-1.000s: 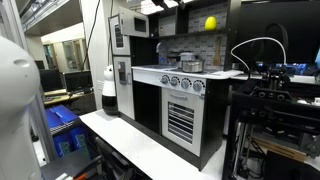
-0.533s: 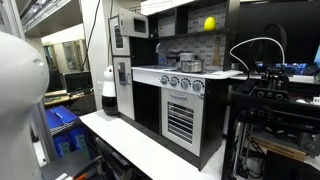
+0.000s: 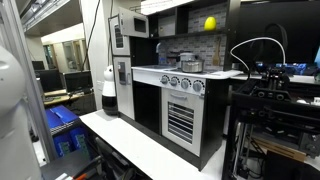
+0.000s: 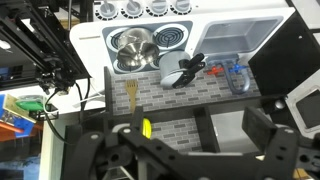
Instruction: Open the oven door and remove the yellow object.
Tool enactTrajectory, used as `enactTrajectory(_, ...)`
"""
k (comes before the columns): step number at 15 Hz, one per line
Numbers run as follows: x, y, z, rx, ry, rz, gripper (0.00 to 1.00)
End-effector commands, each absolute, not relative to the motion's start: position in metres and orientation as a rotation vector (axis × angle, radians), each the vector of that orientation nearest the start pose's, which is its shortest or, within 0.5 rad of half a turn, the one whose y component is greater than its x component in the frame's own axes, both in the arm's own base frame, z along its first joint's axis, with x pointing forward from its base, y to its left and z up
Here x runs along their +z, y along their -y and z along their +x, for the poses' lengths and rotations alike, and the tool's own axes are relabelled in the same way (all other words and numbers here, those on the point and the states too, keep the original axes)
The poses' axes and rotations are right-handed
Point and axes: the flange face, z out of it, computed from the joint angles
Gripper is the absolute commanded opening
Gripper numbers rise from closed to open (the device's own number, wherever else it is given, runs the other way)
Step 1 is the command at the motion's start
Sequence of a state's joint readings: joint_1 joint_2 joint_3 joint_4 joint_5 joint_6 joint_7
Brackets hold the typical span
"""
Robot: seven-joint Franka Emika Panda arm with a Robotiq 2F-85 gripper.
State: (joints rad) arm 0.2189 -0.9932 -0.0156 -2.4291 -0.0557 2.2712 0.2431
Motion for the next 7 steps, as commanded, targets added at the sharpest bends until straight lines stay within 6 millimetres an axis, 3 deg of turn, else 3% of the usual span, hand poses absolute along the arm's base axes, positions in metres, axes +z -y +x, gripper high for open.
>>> enactTrajectory(1,0.707,-0.047,0.304,-1.071,-0.115,-2.757,1.00)
enactTrajectory(5,0.704,-0.043,0.327,-0.975,-0.211,-2.797,1.00)
enactTrajectory(6,0.702,-0.042,0.310,-1.035,-0.165,-2.761,1.00)
enactTrajectory(7,0.702,-0.042,0.316,-1.023,-0.179,-2.773,1.00)
